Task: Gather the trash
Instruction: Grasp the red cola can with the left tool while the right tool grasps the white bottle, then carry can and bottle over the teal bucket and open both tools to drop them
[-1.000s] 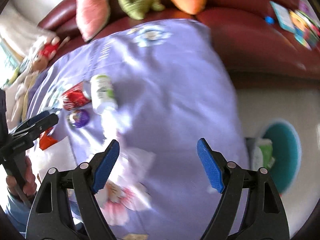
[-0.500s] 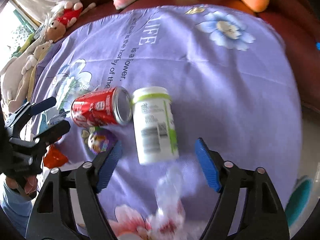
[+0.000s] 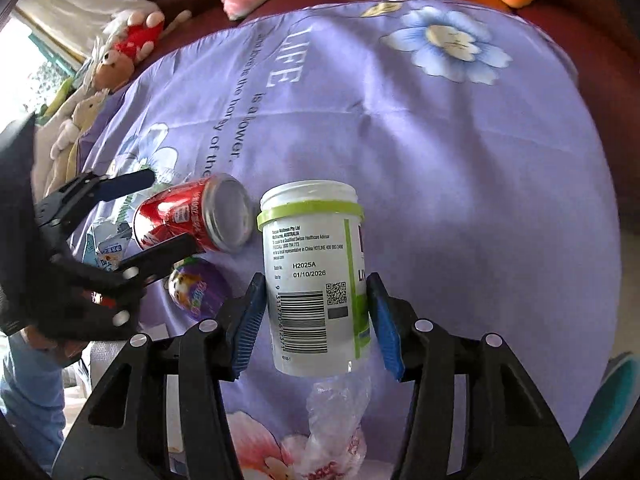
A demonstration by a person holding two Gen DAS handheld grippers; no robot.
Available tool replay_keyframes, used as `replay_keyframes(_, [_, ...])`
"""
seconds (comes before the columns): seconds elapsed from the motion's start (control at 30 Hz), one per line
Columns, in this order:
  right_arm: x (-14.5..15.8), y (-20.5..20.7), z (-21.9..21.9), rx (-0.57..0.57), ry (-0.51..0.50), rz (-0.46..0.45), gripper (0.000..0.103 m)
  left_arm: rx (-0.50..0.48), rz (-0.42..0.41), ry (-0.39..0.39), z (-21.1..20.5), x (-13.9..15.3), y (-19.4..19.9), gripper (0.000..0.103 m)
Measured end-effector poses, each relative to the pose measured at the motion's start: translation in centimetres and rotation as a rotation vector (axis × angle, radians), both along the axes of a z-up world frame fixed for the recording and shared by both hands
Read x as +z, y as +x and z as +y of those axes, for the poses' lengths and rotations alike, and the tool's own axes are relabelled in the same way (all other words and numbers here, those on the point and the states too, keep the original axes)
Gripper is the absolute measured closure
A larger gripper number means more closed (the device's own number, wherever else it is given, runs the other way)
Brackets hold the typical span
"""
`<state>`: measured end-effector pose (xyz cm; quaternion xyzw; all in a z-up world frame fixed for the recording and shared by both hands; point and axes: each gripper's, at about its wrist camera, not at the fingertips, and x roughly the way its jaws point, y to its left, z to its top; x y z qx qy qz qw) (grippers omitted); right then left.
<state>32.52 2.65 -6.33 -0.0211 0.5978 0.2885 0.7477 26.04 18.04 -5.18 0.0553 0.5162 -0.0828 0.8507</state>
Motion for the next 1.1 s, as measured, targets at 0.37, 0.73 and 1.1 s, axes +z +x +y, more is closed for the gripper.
replay_keyframes(0.37, [0.7,-0.5,-3.8,-0.097,0.06,-0.018,0.054,0.046,-0.014,0.016,-1.9,0.3,-0.7,0.052])
replay_keyframes(0.73, [5.5,-3.0,-6.2,-0.126,0.163,-0.12,0.054,0.138,-0.079,0.008,-3.3,5.9,-4.9,0.052])
replay_keyframes(1.1, [9.0,-8.1,-14.6,-0.242,0.253,-0.189,0.054,0.023,-0.144,-0.032,-11.9,10.6,-9.7,0.052])
